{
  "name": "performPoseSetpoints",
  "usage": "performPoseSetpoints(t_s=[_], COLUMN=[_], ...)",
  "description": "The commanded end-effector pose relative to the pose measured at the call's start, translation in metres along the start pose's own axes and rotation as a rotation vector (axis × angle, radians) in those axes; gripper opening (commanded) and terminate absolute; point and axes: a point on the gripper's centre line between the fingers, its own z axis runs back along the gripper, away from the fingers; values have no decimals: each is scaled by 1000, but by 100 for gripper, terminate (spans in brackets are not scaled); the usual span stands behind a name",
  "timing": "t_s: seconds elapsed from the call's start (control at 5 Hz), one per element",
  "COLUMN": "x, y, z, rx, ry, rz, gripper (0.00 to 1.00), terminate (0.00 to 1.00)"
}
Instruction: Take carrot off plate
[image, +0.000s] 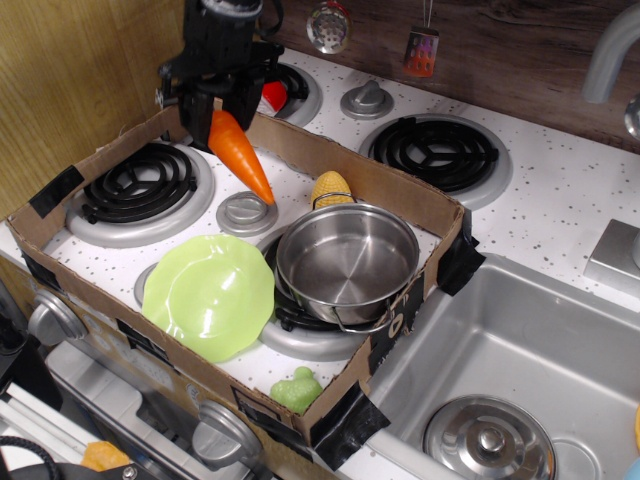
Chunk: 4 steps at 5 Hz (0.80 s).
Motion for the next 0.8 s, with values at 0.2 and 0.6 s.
performPoseSetpoints(t_s=[0.2, 0.6], x=[62, 70], y=[-42, -27], z=[-10, -21], rx=[-199, -264], ry=[-158, -206], rz=[116, 292], gripper=[0, 0], terminate=[0, 0])
